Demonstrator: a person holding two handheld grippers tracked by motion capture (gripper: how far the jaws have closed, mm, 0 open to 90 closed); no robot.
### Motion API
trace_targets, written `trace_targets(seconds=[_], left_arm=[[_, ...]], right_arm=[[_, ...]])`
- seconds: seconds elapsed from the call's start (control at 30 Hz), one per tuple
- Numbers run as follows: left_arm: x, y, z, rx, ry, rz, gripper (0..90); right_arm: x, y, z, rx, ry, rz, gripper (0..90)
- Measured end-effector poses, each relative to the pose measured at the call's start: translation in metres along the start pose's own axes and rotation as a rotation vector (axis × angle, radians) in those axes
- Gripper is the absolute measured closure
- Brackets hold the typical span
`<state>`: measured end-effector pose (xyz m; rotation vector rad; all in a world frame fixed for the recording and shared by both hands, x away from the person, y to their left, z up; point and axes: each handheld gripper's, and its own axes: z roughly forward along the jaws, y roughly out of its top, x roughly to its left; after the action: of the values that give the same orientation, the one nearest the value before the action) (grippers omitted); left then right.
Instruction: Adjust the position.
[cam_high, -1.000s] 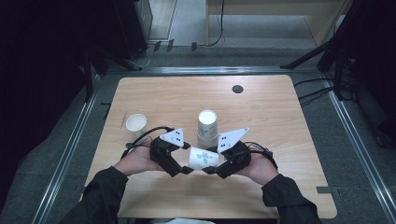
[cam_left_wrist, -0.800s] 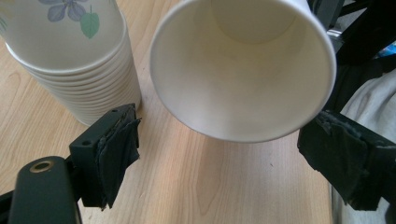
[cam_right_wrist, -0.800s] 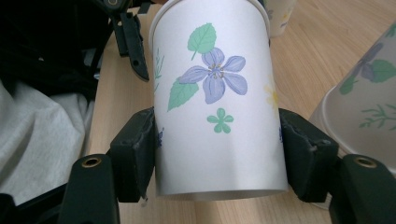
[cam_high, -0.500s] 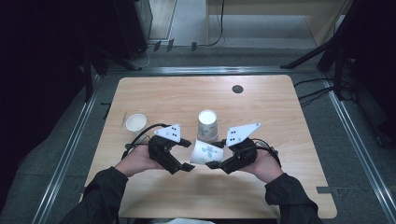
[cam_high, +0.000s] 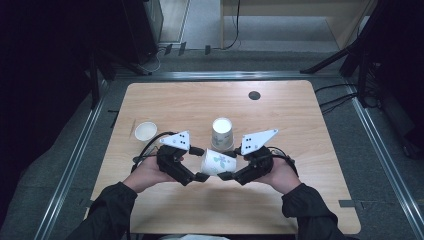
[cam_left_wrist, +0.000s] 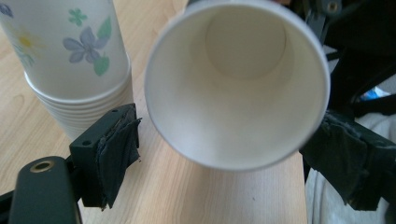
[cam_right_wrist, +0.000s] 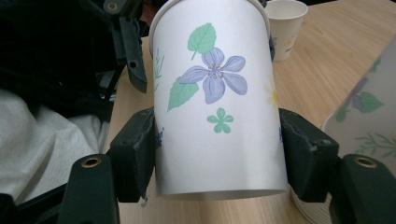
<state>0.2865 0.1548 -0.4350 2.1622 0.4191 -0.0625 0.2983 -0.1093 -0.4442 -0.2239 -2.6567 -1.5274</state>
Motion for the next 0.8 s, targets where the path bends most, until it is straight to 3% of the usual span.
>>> trace_targets(seconds=[0.23,0.8], left_arm=[[-0.002,-0.002,-0.004,-0.06,-0.008,-0.025,13.9],[-0.004,-0.003,-0.009,-0.069,-0.024,-0.006,27.1]], right_arm=[[-0.001,0.002,0.007,0.002,0.03,0.005,34.4],[0.001,0.005,0.013,0.017,0.049,0.0,33.8]])
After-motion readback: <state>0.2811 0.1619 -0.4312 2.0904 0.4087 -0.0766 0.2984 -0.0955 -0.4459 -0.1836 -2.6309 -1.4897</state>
